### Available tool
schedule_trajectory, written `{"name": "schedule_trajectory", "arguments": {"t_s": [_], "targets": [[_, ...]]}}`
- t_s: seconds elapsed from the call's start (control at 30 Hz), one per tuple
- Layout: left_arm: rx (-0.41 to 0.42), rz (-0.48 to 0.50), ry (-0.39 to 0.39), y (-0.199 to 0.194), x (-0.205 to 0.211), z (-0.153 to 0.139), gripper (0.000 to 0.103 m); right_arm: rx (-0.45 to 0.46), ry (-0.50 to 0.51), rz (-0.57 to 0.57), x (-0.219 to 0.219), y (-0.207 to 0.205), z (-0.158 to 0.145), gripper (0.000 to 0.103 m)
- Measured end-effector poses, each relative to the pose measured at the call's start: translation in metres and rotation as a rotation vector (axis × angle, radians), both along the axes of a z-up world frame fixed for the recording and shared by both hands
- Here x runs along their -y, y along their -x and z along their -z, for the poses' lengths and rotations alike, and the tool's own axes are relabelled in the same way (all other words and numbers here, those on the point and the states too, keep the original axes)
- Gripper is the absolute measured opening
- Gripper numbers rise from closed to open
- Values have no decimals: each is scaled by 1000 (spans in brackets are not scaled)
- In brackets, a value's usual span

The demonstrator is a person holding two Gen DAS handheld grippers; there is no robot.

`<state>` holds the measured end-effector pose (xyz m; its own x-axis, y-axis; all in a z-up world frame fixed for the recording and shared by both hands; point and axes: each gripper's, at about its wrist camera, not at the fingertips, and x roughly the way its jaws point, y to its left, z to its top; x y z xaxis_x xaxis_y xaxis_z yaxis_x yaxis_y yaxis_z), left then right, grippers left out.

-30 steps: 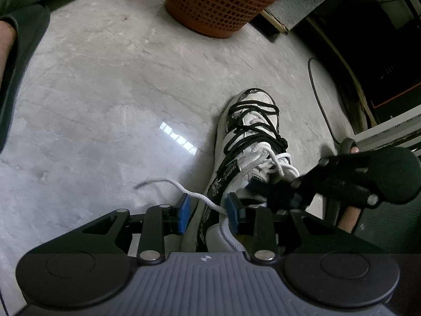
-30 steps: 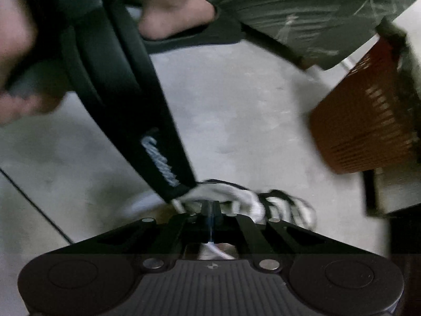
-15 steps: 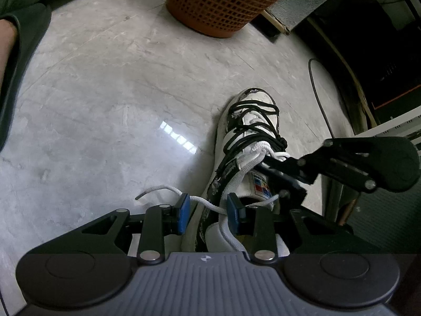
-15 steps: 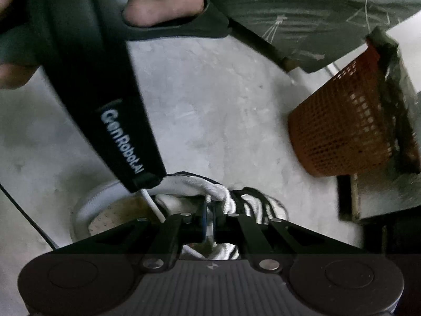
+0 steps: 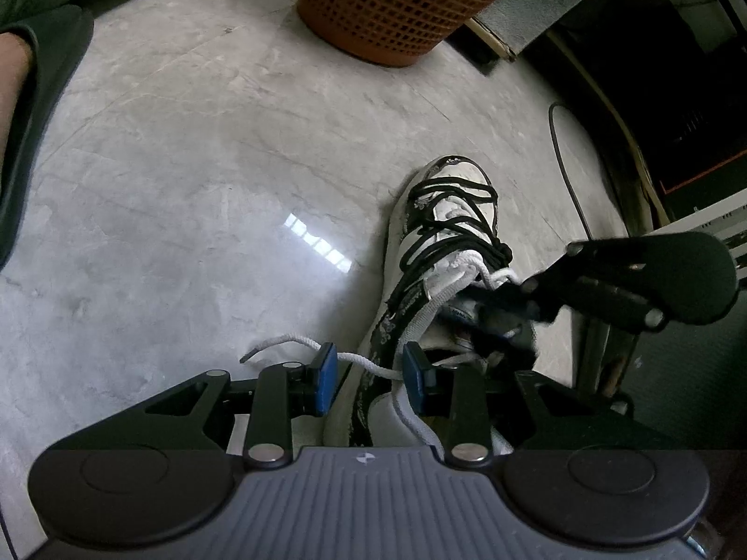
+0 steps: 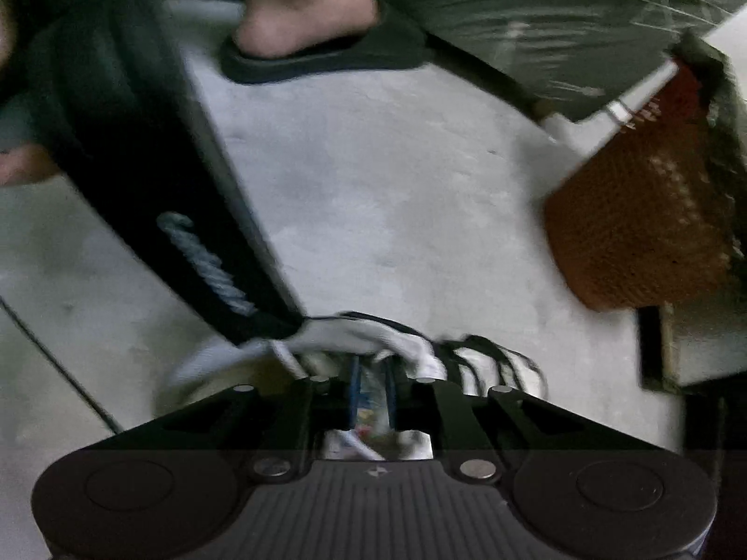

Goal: Lace up shoes with both hands

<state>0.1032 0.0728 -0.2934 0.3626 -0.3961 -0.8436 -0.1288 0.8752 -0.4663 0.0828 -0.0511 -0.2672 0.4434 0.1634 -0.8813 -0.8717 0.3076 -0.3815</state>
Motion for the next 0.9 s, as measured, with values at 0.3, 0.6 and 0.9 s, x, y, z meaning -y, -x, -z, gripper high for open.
{"name": "schedule_trajectory", "arguments": {"t_s": [0.3,0.6,0.9], "targets": [[-3,2,0,0,0,1,34,78,71,-49,-8,7,16,16],[-3,-1,1,0,-1,-1,34,-275,-184,138,11,-35,-12,7],[-13,-29,-7,1,-7,-1,34,-721,-412,170,52,-52,-42,7]]}}
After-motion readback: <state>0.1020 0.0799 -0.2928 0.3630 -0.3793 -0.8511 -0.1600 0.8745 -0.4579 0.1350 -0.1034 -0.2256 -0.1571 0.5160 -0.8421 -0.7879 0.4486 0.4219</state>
